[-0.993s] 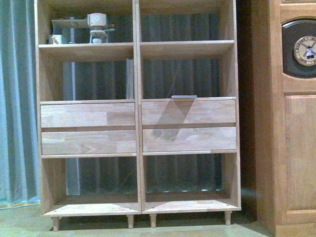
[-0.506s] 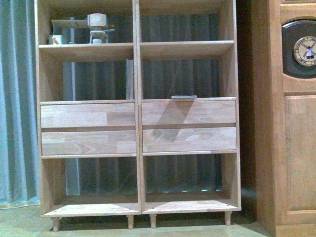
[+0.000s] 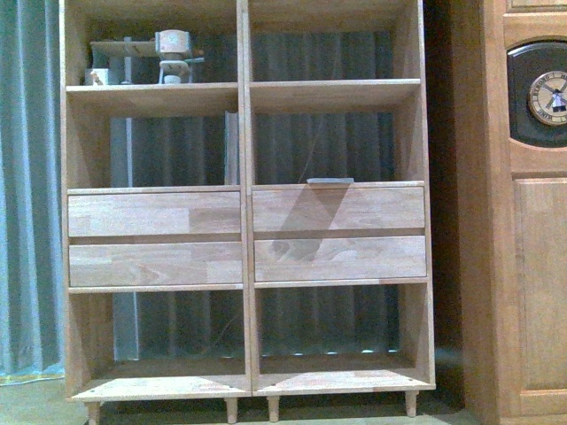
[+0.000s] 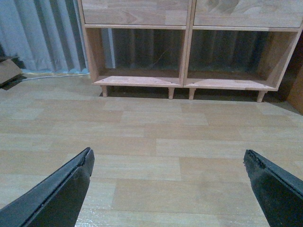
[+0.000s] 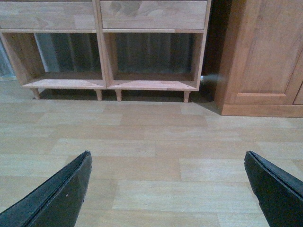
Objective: Organize books on shelf
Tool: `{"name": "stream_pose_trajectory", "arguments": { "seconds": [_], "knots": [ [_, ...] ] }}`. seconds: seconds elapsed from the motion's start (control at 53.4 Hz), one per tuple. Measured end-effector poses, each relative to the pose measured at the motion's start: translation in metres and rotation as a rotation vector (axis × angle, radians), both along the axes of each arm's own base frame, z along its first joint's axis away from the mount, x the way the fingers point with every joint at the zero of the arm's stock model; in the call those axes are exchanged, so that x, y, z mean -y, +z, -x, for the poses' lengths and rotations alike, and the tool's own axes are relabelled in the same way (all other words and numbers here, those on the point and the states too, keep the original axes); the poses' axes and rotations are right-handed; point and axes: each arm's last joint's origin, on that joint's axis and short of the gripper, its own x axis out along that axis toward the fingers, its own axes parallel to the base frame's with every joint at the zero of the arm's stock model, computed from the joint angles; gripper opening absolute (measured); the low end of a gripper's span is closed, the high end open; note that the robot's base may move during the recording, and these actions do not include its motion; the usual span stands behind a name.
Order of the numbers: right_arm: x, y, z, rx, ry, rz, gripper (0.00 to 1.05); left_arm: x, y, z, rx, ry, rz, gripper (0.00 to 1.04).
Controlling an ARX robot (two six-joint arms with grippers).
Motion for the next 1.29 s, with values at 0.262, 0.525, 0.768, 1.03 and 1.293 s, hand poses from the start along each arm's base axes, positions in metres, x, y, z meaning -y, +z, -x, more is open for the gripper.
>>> {"name": "stream_pose_trajectory", "arguments": {
  "seconds": [0.262,0.525,0.768,1.03,1.293],
  "knots": [
    [0.0,0.0,0.0,0.0,0.0,0.0,0.98,0.0,0.0,0.0,0.0,0.0,0.0,0.98],
    [0.0,0.0,0.0,0.0,0.0,0.0,0.98,0.0,0.0,0.0,0.0,0.0,0.0,0.98],
    [0.0,0.0,0.0,0.0,0.0,0.0,0.98,0.0,0.0,0.0,0.0,0.0,0.0,0.98],
    [0.0,0.0,0.0,0.0,0.0,0.0,0.98,0.0,0.0,0.0,0.0,-0.001,0.0,0.98],
    [0.0,0.0,0.0,0.0,0.0,0.0,0.98,0.0,0.0,0.0,0.0,0.0,0.0,0.98]
  ]
}}
